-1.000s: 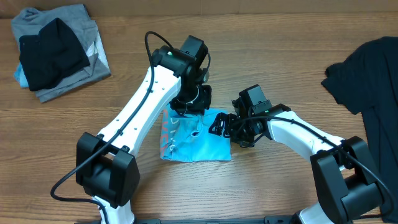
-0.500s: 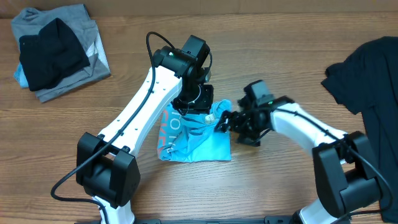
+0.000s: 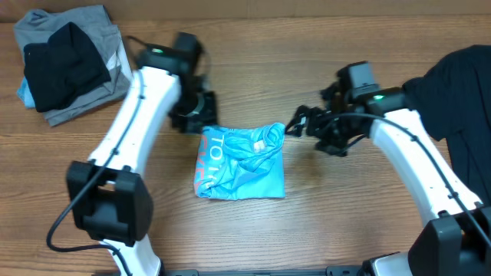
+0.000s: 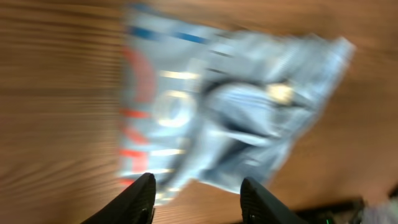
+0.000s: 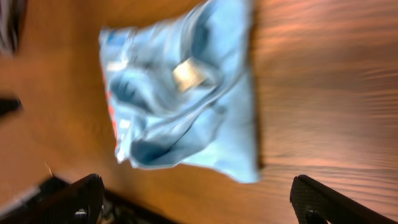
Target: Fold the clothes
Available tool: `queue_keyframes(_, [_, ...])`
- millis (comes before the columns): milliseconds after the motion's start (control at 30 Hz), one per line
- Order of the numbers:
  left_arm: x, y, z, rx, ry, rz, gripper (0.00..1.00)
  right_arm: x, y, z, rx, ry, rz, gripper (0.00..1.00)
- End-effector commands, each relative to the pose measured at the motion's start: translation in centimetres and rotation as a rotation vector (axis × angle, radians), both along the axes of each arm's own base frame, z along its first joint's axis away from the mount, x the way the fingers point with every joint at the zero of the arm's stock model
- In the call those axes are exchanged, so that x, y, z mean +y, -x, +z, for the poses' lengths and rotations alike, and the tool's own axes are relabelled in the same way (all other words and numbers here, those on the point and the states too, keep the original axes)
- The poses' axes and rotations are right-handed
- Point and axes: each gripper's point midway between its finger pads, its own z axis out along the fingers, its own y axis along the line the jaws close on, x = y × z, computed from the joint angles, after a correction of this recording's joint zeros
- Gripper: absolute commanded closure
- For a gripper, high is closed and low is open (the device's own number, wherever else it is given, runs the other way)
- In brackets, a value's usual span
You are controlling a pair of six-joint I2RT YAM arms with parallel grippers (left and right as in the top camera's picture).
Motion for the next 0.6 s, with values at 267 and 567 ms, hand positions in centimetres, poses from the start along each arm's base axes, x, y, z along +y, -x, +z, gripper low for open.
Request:
queue_keyframes(267, [9.5, 0.4, -0.8, 0.032, -0.246, 0.184, 0.40, 9.5, 3.2, -0.4, 0.059, 0.052, -0.118, 0.00])
queue_keyframes(567, [9.5, 1.5, -2.3, 0.078, -0.253, 0.176, 0.40, 10.7, 3.8, -3.9, 0.115, 0.139, -0.155, 0.00])
